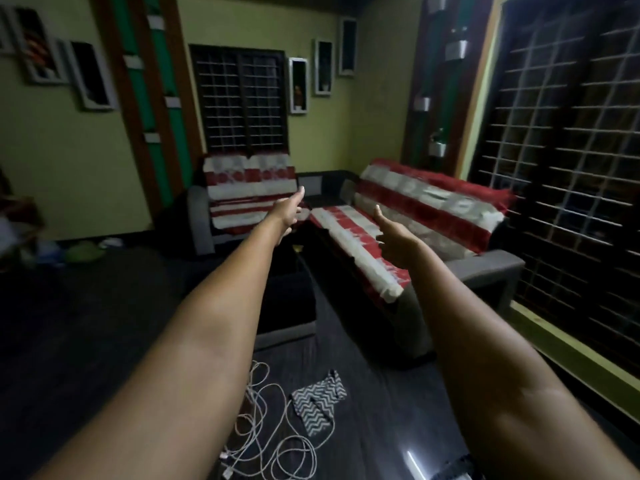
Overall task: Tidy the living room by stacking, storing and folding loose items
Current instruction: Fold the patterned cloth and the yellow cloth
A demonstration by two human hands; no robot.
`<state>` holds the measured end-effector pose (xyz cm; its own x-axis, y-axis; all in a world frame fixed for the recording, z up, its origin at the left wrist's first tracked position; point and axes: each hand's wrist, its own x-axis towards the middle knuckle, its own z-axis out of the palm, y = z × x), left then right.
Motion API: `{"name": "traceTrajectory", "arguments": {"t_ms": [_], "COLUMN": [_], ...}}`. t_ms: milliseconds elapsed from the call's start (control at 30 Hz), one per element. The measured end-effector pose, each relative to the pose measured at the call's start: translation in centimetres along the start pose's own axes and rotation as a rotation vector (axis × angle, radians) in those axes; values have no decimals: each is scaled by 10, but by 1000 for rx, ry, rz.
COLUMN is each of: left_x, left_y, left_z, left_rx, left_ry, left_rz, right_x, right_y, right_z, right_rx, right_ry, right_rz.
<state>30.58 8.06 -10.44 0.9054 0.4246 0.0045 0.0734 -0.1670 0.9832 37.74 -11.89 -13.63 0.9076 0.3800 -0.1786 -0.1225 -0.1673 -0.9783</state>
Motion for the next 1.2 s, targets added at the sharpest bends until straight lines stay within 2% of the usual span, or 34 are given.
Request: {"name": "traceTrajectory", "arguments": {"t_ms": [267,400,600,700,833,967,1200], "left_x": [-24,-18,14,42,86,130,212], "left_y": [-19,-23,-48,-53,-51,-48,-72], "left_z": [-125,-188,-269,-301,-311,-291,-238], "left_rx": [2,-26,7,20,25,19,7], "left_ry": [170,196,183,137,17,-118,-255], "left_rz": [-55,-54,-55,-48,-25,-8,-20], "right_x": [11,26,56,74,86,104,157], "right_y": [-19,-26,-27,-32,-40,-43,-28], "right_z": [133,198,273,299,303,275,236], "right_rx": [10,-9,29,66,100,117,136], "right_ry": [-182,-281,-245,-177,-32,124,238], "right_rz": [-74,-75,-94,-92,-34,-18,35]}}
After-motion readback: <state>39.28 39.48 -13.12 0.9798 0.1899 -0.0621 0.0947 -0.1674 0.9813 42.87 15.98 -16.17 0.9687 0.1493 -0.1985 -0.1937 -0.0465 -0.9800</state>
